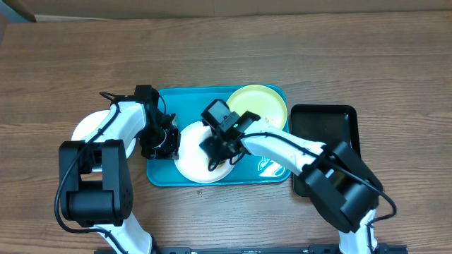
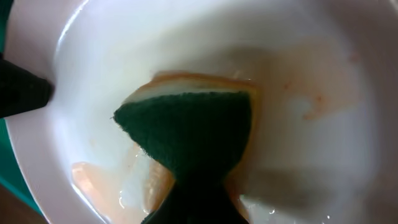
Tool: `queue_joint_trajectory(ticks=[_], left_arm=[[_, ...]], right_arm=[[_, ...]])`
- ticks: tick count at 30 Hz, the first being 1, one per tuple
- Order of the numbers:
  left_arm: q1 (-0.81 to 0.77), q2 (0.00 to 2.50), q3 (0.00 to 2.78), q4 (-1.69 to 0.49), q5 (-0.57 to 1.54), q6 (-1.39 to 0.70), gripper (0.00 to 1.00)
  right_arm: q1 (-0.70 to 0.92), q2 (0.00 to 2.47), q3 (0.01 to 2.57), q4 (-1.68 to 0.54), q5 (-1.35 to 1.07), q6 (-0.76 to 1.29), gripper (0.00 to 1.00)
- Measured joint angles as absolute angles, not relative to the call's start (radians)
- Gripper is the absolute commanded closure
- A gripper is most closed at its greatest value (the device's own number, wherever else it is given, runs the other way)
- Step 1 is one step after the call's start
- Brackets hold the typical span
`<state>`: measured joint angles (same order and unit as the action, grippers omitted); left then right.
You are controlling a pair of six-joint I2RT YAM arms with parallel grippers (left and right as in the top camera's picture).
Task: Clean dirty plates on tray and stack at the side
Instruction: 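Scrub the white plate with the sponge while left gripper holds its rim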
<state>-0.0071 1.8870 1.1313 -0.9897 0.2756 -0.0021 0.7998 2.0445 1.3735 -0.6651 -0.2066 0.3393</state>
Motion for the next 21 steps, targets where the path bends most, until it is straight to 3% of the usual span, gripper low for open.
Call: queue_joint_trajectory(ticks=[21], left_arm=[[-0.007,1.887,1.131,-0.989,0.274,-0.002,0.96]], right_arm=[[0.732,1.942,1.474,-0.805,-0.207,0.32,0.96]])
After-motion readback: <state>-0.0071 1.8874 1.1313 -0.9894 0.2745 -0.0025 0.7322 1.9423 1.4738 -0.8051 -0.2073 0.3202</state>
